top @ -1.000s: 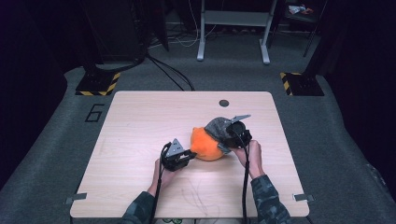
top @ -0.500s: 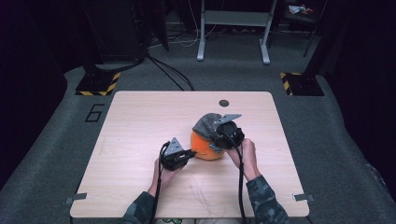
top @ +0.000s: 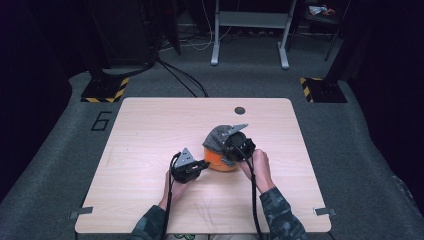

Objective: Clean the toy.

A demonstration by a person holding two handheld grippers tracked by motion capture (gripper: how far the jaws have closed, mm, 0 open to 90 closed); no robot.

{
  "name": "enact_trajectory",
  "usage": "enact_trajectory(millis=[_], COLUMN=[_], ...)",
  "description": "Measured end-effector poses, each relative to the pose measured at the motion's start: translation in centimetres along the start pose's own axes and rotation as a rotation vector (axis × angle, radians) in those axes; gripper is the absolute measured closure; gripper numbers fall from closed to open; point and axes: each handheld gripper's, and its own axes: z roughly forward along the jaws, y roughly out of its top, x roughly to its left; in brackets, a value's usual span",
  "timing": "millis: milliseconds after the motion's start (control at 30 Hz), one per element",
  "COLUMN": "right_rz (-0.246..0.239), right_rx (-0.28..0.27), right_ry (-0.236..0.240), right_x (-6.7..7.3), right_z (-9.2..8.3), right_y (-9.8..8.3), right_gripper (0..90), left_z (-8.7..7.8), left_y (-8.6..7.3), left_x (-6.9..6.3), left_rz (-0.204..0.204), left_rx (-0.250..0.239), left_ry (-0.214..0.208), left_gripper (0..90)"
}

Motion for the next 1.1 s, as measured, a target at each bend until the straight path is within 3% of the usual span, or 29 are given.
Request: enact_trajectory(millis=[133, 467, 700, 767, 933, 1067, 1100], right_rz=[0.022, 0.15, 0.189, 0.203, 0.171, 0.109, 0.07], right_rx=[0.006, 0.054, 0.094, 0.079, 0.025, -0.007, -0.01], right_ry=[-0.01, -0.029, -0.059, -0.062, -0.059, -0.034, -0.028], right_x=[-1.3, -4.3, -5.9, -6.1, -5.3, -3.4, -2.8], right_z=[-0.2, 0.2, 0.8, 0.6, -1.0, -1.7, -1.7], right_y=[-1.0, -3.9, -5.1, -5.1, -3.7, -1.5, -0.8], right_gripper=[67.7, 67.7, 67.8, 67.8, 67.8, 67.8, 67.8], left_z=[0.0, 0.0, -0.1, -0.1, 0.0, 0.0, 0.0], left_y=[0.0, -0.1, -0.3, -0.3, -0.3, -0.3, -0.3], left_x=[0.0, 0.0, 0.2, 0.2, 0.1, 0.1, 0.2], left_rz=[0.002, -0.001, -0.008, -0.008, -0.003, 0.002, 0.013], left_rx=[0.001, -0.003, -0.008, -0.015, -0.016, -0.009, -0.01], left_ry=[-0.002, -0.004, -0.001, 0.001, 0.0, -0.004, -0.001], left_gripper=[82.6, 82.7, 82.7, 82.7, 82.6, 82.6, 82.7])
